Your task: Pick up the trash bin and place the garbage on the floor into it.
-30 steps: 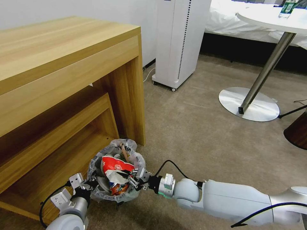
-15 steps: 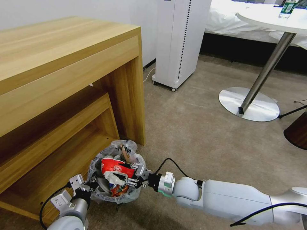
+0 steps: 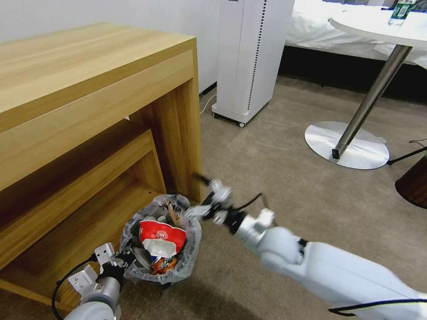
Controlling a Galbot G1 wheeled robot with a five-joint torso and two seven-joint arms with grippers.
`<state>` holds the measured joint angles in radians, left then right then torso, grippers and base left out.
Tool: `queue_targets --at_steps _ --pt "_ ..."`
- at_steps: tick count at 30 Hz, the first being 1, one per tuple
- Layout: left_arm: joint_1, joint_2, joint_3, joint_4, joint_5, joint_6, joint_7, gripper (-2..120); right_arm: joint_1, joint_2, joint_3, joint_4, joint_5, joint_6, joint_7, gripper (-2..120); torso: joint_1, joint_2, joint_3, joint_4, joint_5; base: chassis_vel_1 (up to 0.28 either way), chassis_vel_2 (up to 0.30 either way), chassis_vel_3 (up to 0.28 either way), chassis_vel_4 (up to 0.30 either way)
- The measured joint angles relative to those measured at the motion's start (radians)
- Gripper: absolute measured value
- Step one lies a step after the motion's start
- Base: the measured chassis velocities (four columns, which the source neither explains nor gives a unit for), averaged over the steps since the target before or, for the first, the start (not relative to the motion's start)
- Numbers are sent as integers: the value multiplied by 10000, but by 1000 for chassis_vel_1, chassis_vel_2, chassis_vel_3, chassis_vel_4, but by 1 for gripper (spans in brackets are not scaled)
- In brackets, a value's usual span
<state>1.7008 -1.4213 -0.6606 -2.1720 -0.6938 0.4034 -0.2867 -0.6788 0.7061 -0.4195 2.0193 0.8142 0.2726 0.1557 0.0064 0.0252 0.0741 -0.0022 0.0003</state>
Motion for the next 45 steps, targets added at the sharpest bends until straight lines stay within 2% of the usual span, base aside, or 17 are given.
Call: queue_targets --at_steps 1,4,5,7,11,17,21,24,27,30,38,41,42,45 --pt "0 0 0 0 0 0 0 0 0 0 0 0 0 0 0 100 0 0 0 0 0 0 0 0 0" --pt "74 70 -12 -67 10 -10 7 0 -1089 -839 1066 878 1061 -865 1376 100 0 0 0 -1 -1 0 0 0 0" --pt "74 70 -12 -67 10 -10 7 0 -1089 -839 1066 878 1061 -865 1376 100 0 0 0 -1 -1 0 0 0 0" --pt "94 92 -68 -72 5 -28 7 0 -1738 -1364 1447 1345 1713 -1393 2511 100 0 0 -1 -3 -1 0 0 0 0" --pt "198 41 -172 -105 22 -88 17 0 -2022 -1886 1411 1511 2569 -2255 3721 100 -1 0 0 4 0 0 0 0 0" --pt "-15 94 -186 8 -11 -112 20 0 -2883 -2601 1150 1454 3360 -3232 4752 100 0 0 0 0 -3 0 0 0 0" --pt "-132 96 -156 133 -18 -112 20 0 -3338 -2694 1085 1377 3500 -3760 5385 100 0 0 0 1 0 0 0 0 0" --pt "-314 86 -92 360 -33 -122 20 0 -3937 -2660 1080 865 3469 -4890 6524 100 0 0 0 1 -1 0 0 0 0" --pt "-426 88 -58 490 -50 -141 20 0 -4306 -2600 1067 310 3238 -5402 6915 100 0 0 0 1 0 0 0 0 0" --pt "-529 104 -33 615 -86 -156 20 0 -4593 -2589 997 -222 2930 -5672 6947 100 -1 1 -1 2 -1 0 0 0 0" --pt "-786 145 61 885 -187 -190 6 0 -4854 -2628 535 -1841 1560 -5678 6081 100 0 0 0 0 -1 0 0 0 0" --pt "-869 146 113 991 -208 -220 4 0 -4593 -2731 -4 -3170 -222 -4701 4673 100 -1 0 0 1 -3 0 0 0 0" --pt "-869 146 113 991 -208 -220 4 0 -4593 -2731 -4 -3170 -222 -4701 4673 100 -1 0 0 1 -3 0 0 0 0" --pt "-861 135 117 1005 -219 -238 4 0 -4284 -2642 -404 -4293 -1730 -3244 3482 100 0 0 1 1 0 0 0 0 0"
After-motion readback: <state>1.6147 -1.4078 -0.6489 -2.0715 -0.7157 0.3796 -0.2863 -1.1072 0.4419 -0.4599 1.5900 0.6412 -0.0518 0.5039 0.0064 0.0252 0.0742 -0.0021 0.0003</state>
